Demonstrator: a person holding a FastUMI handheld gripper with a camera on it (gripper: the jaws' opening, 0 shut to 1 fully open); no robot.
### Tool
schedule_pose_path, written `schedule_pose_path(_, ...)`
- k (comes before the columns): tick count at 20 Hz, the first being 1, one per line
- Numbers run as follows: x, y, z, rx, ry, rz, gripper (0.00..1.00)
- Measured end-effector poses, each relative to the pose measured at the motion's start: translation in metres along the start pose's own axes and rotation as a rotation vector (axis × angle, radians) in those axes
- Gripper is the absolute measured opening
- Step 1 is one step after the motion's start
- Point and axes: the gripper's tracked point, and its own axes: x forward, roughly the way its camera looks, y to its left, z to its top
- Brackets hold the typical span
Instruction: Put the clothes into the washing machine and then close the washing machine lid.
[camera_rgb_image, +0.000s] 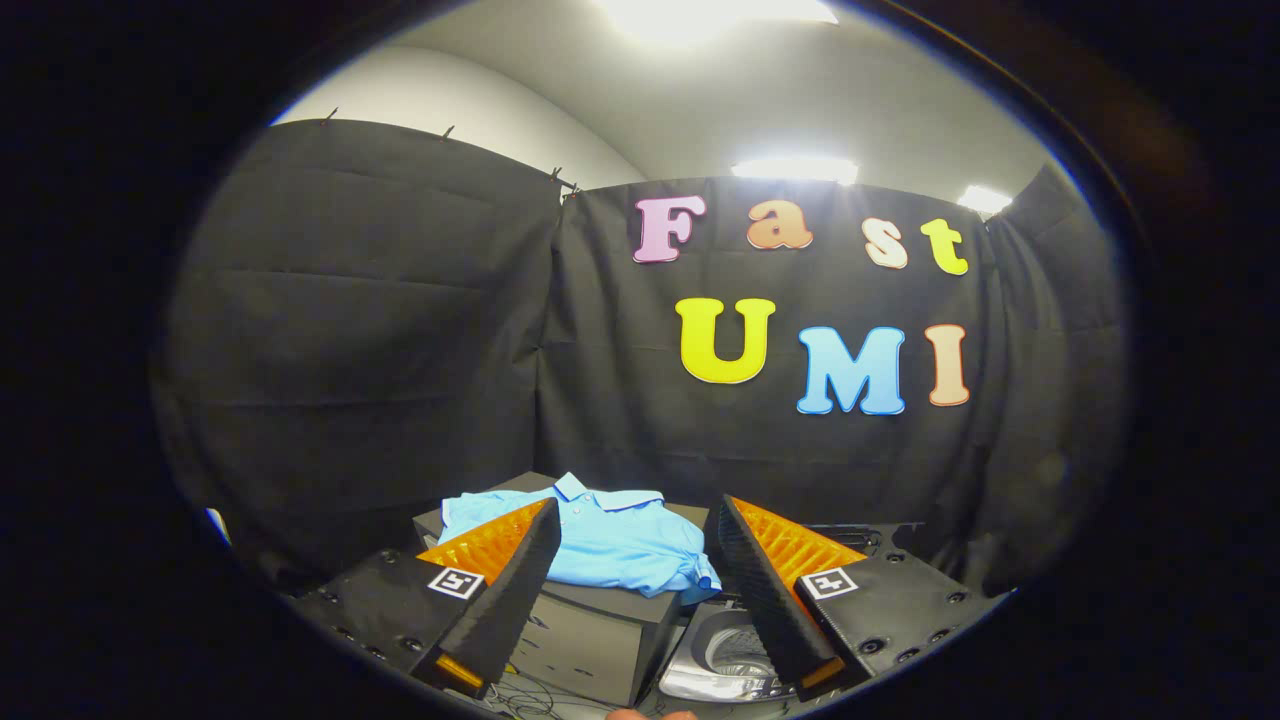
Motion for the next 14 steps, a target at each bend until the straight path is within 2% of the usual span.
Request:
schedule_pose_path(5, 0.045, 0.018, -0.011, -0.002, 0.128, 0.038, 0.99)
schedule_pose_path(9, 0.084, 0.044, -0.015, 0.029, 0.191, 0.132, 0.99)
schedule_pose_path(14, 0.133, 0.055, -0.026, -0.008, 0.267, 0.159, 0.99)
